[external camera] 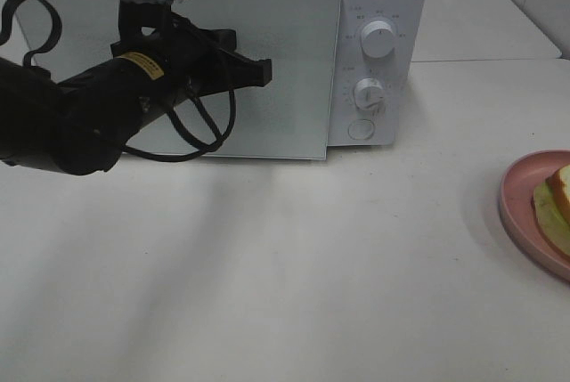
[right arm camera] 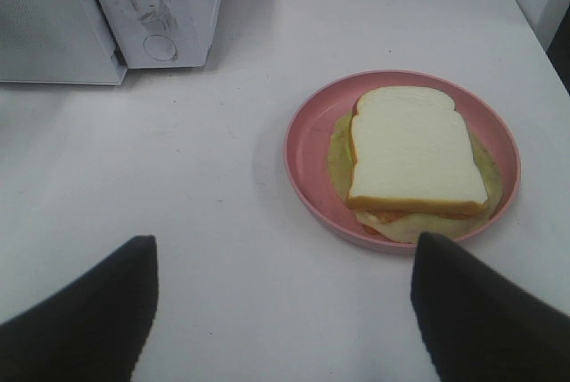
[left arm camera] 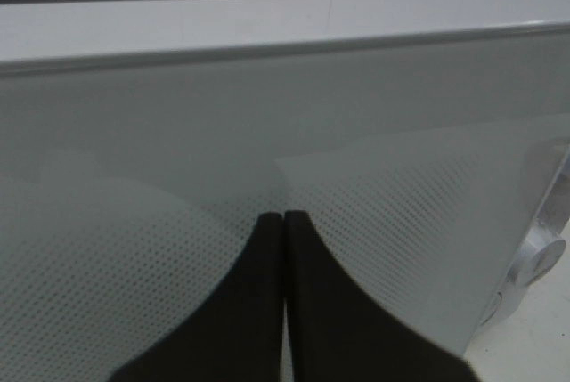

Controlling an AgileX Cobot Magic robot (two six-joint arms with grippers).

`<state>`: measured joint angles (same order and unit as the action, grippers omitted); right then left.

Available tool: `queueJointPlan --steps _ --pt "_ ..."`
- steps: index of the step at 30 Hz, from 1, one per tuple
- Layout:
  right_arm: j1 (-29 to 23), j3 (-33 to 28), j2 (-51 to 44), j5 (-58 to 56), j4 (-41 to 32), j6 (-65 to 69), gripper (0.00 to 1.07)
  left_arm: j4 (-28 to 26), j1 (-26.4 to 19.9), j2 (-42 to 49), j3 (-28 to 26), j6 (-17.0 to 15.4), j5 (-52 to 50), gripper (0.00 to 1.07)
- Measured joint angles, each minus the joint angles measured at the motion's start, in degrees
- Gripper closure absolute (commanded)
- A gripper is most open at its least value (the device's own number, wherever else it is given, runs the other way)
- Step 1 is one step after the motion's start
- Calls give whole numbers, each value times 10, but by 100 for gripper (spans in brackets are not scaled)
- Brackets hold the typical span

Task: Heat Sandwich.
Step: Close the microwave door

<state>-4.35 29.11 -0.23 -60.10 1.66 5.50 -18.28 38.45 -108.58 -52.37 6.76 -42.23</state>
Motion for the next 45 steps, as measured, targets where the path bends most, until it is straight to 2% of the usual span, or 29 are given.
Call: queueJointPlan --steps 26,45 --pt "0 0 0 0 -1 0 32 19 21 -96 -142 21 74 107" --pt "0 0 0 0 -1 0 32 1 32 -92 -148 21 88 107"
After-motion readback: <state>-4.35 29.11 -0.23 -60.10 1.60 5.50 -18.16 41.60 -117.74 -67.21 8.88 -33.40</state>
